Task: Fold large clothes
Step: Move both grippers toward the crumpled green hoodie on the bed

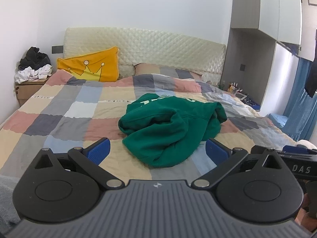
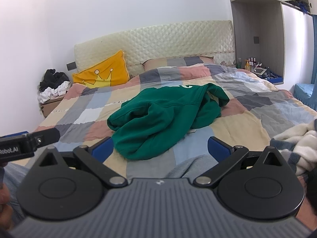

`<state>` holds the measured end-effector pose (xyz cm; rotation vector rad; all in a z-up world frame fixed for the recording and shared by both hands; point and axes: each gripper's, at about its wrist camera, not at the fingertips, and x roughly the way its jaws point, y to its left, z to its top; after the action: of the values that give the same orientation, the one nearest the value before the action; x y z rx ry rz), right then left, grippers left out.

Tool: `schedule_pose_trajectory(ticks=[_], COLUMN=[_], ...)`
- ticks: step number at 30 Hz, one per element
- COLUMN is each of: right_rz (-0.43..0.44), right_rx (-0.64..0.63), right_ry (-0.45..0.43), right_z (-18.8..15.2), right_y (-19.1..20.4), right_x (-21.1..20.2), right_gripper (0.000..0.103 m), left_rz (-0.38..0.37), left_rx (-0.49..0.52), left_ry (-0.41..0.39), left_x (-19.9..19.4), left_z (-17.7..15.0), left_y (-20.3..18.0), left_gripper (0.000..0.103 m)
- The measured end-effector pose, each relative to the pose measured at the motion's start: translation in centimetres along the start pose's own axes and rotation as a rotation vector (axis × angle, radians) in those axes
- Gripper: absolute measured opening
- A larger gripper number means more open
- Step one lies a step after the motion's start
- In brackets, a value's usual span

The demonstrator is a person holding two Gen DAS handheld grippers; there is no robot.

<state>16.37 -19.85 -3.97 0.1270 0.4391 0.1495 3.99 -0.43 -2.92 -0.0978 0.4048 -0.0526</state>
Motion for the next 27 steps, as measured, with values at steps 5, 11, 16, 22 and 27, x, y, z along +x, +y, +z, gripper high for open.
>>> schedule_pose_trajectory(ticks=[5, 11, 16, 22, 27], right_rz=[0.002, 0.000, 0.001, -0.006, -0.020], right_rx=[-0.002, 0.003, 0.005, 0.011, 0.008], right_ry=[0.008, 0.013, 0.026, 0.031, 0.024], right_z=[-0.1, -0.1, -0.3, -0.3, -0.4], right_y=[0.0, -0.1, -0.1, -0.1, -0.1], right_x=[0.2, 0.3, 0.7, 1.4, 2.2], right_gripper=[0.103, 0.103, 0.103, 0.103, 0.103], left_rz=[-0.009, -0.009, -0.011, -0.019, -0.020], left_rx=[0.006, 0.005, 0.001, 0.003, -0.002], left_ry=[0.005, 0.007, 0.013, 0.029, 0.030], left_x=[-0.1, -0.1, 0.1, 1.2, 1.6], left_z=[-0.1, -0.2, -0.4, -0.2, -0.2], left_y=[-0.2, -0.2, 0.1, 0.3, 0.3], left_gripper=[0.103, 0.103, 0.103, 0.103, 0.103])
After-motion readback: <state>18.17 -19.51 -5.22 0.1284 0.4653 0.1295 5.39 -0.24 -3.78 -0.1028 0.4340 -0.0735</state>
